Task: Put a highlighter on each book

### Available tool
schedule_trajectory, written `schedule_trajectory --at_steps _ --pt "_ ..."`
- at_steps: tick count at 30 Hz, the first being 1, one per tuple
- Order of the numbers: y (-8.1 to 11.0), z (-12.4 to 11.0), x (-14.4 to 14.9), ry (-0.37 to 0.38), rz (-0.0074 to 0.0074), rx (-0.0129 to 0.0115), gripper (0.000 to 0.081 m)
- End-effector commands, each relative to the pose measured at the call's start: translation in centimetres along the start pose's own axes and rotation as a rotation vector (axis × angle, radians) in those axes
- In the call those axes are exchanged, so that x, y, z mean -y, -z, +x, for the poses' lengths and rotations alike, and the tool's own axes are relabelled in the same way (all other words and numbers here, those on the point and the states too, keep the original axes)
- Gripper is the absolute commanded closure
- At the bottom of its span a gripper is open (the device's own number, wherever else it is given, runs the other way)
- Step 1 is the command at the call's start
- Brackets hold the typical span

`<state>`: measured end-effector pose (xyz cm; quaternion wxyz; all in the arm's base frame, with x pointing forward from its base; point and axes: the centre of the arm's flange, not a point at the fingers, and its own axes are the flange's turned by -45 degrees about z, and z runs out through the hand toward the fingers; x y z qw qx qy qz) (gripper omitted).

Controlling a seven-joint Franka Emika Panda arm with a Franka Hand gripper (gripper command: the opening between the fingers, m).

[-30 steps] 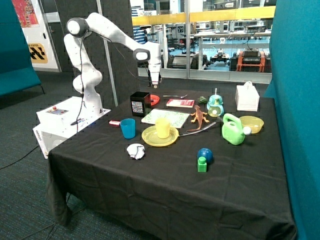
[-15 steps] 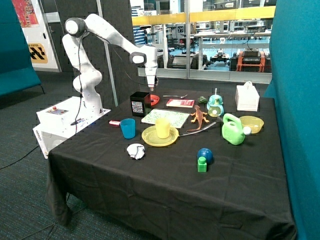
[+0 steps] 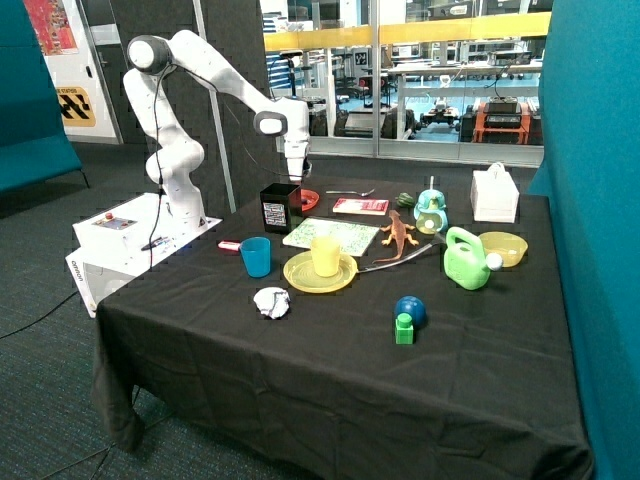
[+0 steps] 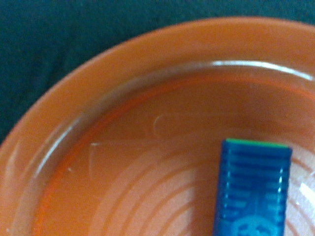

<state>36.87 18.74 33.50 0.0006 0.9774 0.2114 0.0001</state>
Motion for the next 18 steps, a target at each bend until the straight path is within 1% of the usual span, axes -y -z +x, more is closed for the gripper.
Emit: schedule_trajectory --at_steps 1,2,4,9,10,11,14,17,18 --pt "-1.1 -1.2 0.1 -0.019 0.0013 0.0000 0.0221" --pt "-1.3 -1.3 0.1 -0.021 0.0013 0.0000 0.0231" --pt "-1.4 -1.5 0.2 -0.023 0.0013 0.0000 0.0209" --pt "-1.8 -2.0 0.3 -0.027 0.0013 0.0001 0.0222" --pt "-1.9 -2.2 0.2 -0.030 0.0013 0.0001 0.0264" --pt "-2.0 -2.3 0.2 -0.032 0.0013 0.0001 0.0241" --pt "-2.4 -2.6 0.0 -0.043 0.0013 0.0001 0.0226" --pt "-2.6 -2.8 -0.3 -0.051 0.0013 0.0001 0.0236" --pt "-2.7 -2.9 -0.4 -0.054 0.0013 0.0001 0.0224"
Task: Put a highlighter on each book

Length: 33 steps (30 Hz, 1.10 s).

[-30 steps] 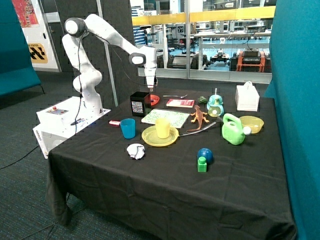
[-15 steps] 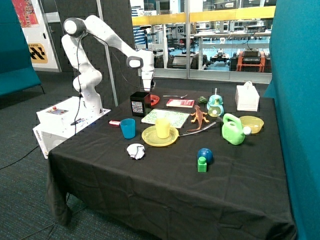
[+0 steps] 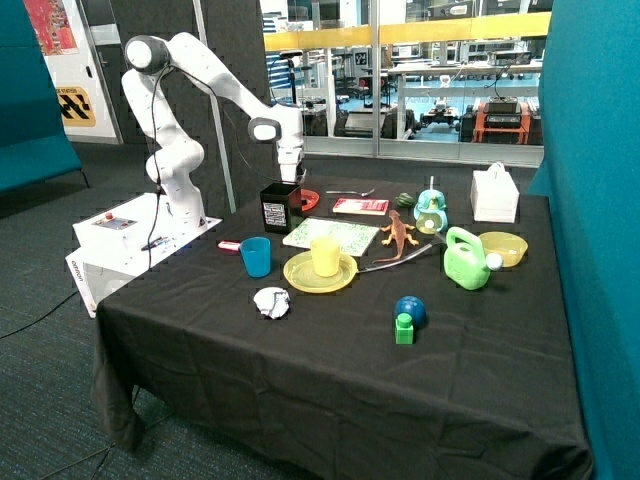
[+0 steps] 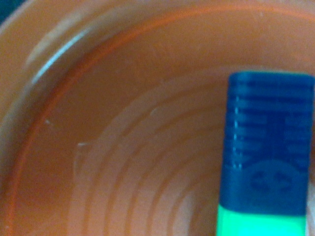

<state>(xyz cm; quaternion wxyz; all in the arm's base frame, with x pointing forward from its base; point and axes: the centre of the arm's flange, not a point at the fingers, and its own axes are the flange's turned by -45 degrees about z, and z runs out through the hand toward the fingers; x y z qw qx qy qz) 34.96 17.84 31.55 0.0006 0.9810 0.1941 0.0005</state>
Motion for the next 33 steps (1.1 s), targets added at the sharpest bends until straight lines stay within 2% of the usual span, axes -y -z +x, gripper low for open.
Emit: schedule_trajectory --at_steps 1,4,7,9,12,13,17,33 --pt "-0.9 -0.9 -0.5 -0.024 0.0014 0.0008 0.0216" --pt "-1.1 -1.1 -0.6 -0.025 0.0014 0.0008 0.0240" --pt "-1.2 -1.2 -0.5 -0.025 0.0014 0.0008 0.0215" --pt "-1.3 -1.2 -0.4 -0.025 0.0014 0.0008 0.0236" --pt "-1.5 -1.2 -0.2 -0.025 0.0014 0.0008 0.0227" --pt "-1.5 -1.1 -0.2 -0.026 0.0014 0.0008 0.0198" --pt "-1.8 -0.9 -0.1 -0.029 0.0014 0.0008 0.0224" --pt "-3.0 -0.3 0.1 -0.038 0.0014 0.0008 0.0242"
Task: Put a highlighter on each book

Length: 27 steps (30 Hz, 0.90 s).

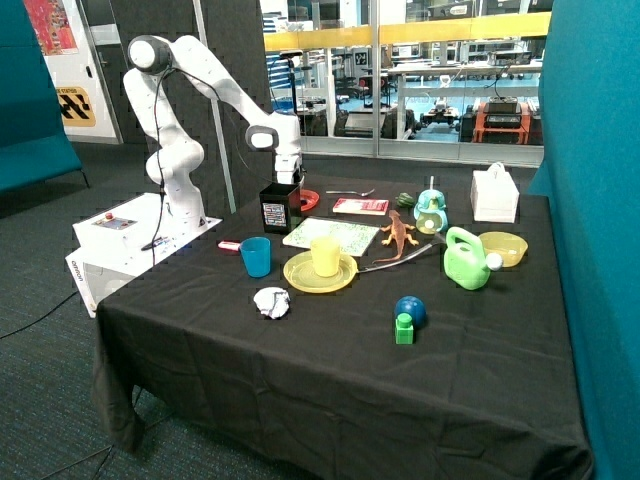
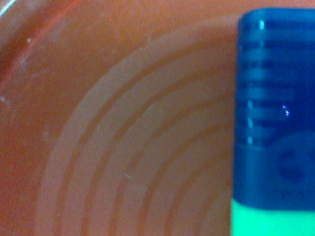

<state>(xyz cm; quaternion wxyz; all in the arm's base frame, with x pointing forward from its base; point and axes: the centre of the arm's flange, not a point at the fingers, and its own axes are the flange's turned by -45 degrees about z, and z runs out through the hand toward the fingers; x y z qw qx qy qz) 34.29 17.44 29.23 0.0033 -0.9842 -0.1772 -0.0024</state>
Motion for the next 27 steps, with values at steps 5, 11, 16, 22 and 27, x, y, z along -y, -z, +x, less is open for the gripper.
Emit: schedule_trajectory --at_steps 5,11,16,22,27 --pt "-0.8 0.6 0.6 -0.002 -0.0057 0.0059 0.0262" --pt "-1.0 0.8 0.8 -0.008 -0.0058 0.0059 0.0250" --pt "-1.1 1.2 0.6 -0.012 -0.0058 0.0059 0.0218" --pt "-1.3 1.3 -0.1 -0.027 -0.0058 0.0058 0.0293" --pt "-1.7 1.2 -0.4 -0.030 -0.0058 0.0058 0.0329"
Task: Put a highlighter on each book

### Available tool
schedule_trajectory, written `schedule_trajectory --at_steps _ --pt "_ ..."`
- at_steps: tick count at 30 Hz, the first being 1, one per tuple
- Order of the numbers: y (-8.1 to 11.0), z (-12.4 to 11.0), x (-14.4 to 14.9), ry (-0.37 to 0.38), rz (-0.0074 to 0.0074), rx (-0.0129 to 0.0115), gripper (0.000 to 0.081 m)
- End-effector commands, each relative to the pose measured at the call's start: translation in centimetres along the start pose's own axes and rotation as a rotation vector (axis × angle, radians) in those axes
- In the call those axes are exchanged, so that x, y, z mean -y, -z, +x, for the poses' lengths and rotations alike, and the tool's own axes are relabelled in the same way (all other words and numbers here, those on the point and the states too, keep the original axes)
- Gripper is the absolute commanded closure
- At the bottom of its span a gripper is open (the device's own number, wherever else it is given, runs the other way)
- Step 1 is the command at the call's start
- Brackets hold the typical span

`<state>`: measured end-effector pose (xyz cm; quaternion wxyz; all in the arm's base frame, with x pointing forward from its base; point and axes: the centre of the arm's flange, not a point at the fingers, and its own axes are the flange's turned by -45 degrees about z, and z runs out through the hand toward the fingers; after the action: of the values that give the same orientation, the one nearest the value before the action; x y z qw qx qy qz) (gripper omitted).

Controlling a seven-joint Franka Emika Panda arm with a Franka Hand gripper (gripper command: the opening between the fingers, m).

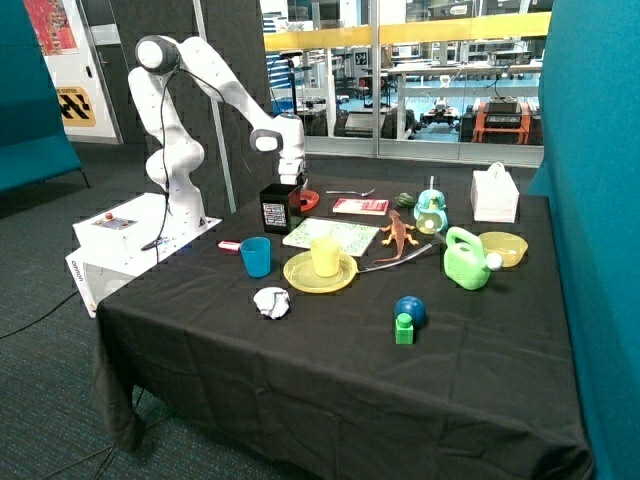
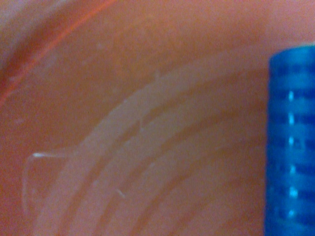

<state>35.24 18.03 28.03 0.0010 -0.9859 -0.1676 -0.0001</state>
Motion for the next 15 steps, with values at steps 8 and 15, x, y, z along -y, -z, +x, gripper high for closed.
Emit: schedule_trajectory --at_steps 8,15 --pt "-0.65 0.18 -0.29 -0.005 -0.0020 0.0006 0.0410" --pt "-0.69 0.47 0.28 0.003 -0.0020 0.0006 0.0533"
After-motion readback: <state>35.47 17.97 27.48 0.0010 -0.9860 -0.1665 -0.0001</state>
